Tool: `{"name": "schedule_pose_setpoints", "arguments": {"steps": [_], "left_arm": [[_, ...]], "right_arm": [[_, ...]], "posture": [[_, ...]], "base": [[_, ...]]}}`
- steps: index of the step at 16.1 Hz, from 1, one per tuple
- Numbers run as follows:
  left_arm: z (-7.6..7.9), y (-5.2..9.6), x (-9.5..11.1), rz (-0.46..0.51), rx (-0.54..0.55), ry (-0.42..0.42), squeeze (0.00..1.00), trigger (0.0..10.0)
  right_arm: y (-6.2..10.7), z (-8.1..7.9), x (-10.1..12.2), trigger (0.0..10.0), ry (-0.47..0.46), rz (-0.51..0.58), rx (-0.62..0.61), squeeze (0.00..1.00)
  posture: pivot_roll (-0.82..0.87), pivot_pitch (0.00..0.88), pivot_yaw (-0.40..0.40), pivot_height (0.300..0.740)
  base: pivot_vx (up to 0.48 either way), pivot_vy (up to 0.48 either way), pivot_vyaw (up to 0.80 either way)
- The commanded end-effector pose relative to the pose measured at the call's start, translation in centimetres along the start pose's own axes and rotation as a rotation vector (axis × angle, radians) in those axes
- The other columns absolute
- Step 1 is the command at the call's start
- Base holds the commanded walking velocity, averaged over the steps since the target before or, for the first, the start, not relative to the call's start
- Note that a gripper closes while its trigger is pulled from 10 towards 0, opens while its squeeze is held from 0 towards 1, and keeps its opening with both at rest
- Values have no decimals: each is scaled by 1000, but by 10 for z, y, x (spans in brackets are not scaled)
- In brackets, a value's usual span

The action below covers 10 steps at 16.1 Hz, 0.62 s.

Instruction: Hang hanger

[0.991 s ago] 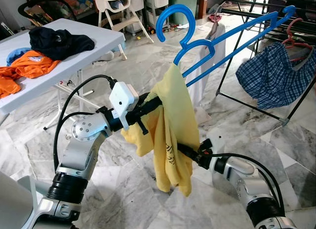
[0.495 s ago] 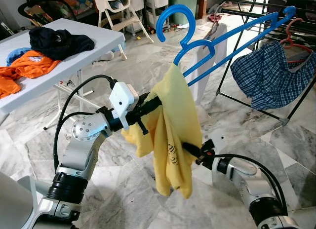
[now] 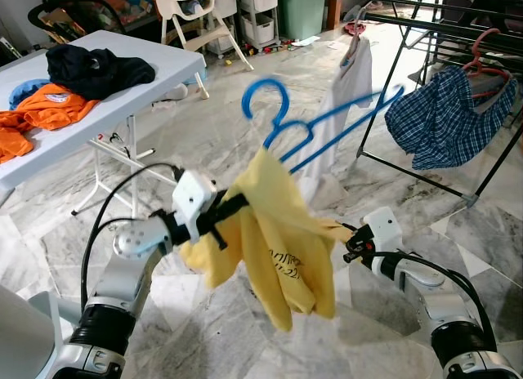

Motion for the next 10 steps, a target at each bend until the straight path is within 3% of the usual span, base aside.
{"name": "schedule_pose_setpoints", "arguments": {"steps": [1,8,10], "left_arm": [[-9,10,0,0,48,-22,0,0],[2,27,-42,-152,12,-35,0,0],[15,34,-59,-204,-19,-12,0,0]], "right_arm": [[-1,7,5,0,36,7,-20,0],[3,35,9,0,118,-35,-189,0],[6,48,9,0,136,-59,-272,0]], "posture": [[-132,33,118,740],[-149,35,114,740],[-147,41,113,740]], "base": [[0,0,0],[0,0,0],[0,0,0]]}}
Point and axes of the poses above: a point about 5 cm out from each wrist's last joint towards the gripper, its own y axis pointing back from the gripper into the wrist, its own x axis along the axis of the wrist's last joint, z = x × y, the point moved 2 cm from there along -y, pointing out of the wrist towards the gripper, and after that the axes turned 15 degrees about y, right-handed, at the moved point
